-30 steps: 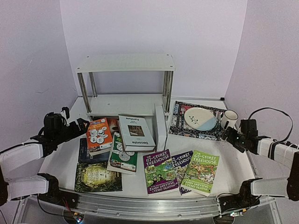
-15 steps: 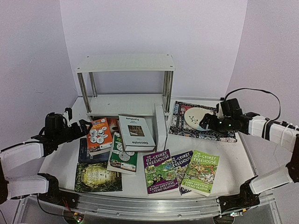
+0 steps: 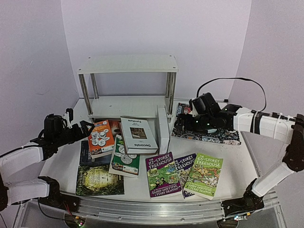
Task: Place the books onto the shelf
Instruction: Pick up the book from the center of the board.
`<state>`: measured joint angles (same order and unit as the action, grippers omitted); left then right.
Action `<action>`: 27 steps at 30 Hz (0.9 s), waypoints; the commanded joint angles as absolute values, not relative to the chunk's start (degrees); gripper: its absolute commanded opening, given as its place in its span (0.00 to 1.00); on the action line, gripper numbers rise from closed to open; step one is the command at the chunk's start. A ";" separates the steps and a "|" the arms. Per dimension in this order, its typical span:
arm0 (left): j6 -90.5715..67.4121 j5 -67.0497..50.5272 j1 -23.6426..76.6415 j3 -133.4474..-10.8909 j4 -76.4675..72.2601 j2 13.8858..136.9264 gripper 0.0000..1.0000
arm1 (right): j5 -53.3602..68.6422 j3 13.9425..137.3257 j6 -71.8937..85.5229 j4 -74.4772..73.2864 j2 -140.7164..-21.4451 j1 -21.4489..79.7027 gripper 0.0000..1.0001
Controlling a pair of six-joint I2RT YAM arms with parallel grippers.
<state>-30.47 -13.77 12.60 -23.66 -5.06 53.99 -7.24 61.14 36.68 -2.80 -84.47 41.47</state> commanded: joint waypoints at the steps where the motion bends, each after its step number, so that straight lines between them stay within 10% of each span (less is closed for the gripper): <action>1: -31.26 -14.06 12.63 -24.64 -7.72 51.14 1.00 | -10.19 68.13 35.27 -4.66 -88.13 45.39 0.98; 19: -31.09 -11.48 12.62 -24.51 -7.21 48.39 0.99 | -24.46 83.61 38.20 -13.73 -104.32 54.41 0.91; 27: -30.87 -11.31 12.57 -24.81 -6.91 49.14 0.98 | -27.80 85.71 37.52 -15.74 -106.54 55.30 0.68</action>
<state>-31.46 -11.84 12.60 -23.66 -5.08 49.15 -23.62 83.16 37.36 -11.92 -105.77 54.92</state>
